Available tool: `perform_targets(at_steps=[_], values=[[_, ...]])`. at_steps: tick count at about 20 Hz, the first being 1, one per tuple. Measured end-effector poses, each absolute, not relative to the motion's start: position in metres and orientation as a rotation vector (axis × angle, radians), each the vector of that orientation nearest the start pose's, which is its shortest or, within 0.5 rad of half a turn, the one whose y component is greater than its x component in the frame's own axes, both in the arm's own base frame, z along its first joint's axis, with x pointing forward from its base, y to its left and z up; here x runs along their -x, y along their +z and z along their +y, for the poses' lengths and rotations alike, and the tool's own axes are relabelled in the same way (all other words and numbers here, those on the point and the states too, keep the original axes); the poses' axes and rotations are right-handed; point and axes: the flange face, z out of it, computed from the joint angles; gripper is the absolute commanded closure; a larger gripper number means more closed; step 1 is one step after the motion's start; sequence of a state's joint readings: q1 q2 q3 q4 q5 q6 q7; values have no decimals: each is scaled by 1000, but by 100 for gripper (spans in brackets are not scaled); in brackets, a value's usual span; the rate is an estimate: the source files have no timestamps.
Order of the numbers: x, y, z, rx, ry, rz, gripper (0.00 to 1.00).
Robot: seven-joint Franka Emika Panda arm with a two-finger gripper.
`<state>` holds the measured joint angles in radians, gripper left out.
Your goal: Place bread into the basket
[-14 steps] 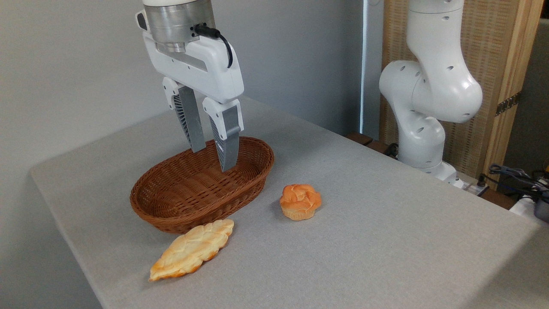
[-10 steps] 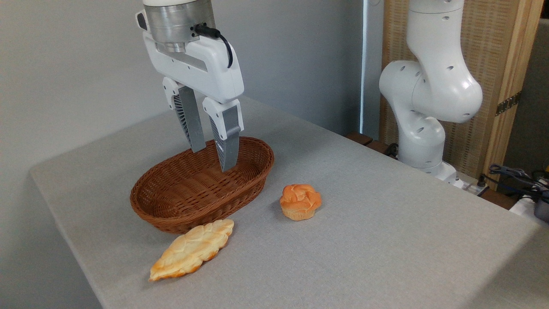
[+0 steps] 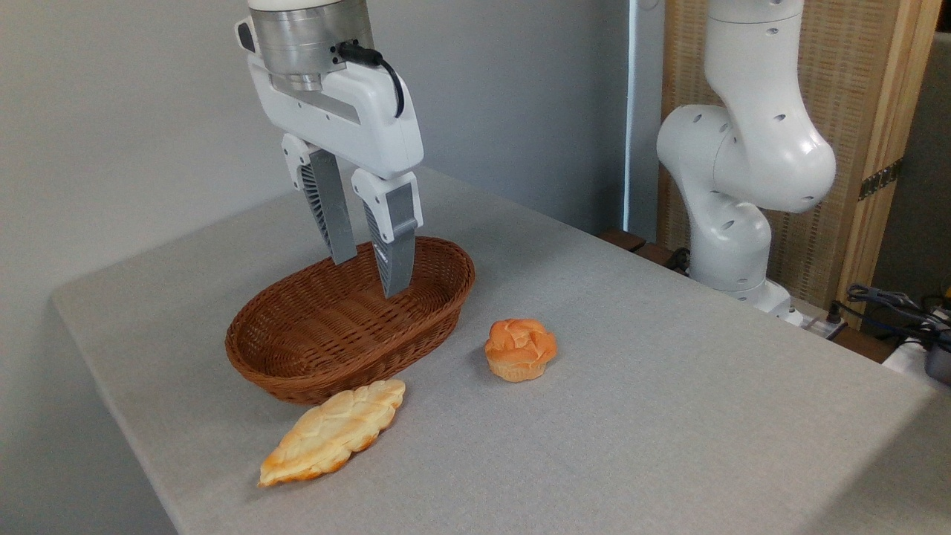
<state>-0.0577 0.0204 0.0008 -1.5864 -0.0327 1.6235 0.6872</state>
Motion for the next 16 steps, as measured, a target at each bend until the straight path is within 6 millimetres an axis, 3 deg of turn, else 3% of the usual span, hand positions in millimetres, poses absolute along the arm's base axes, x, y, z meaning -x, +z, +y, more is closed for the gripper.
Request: perform_targets(at_steps=[8, 12, 16], values=[[-555, 600, -31, 2956, 0, 1160, 0], [-518, 587, 2, 2949, 2, 1203, 0], [-472, 553, 4, 2943, -55, 1208, 0]])
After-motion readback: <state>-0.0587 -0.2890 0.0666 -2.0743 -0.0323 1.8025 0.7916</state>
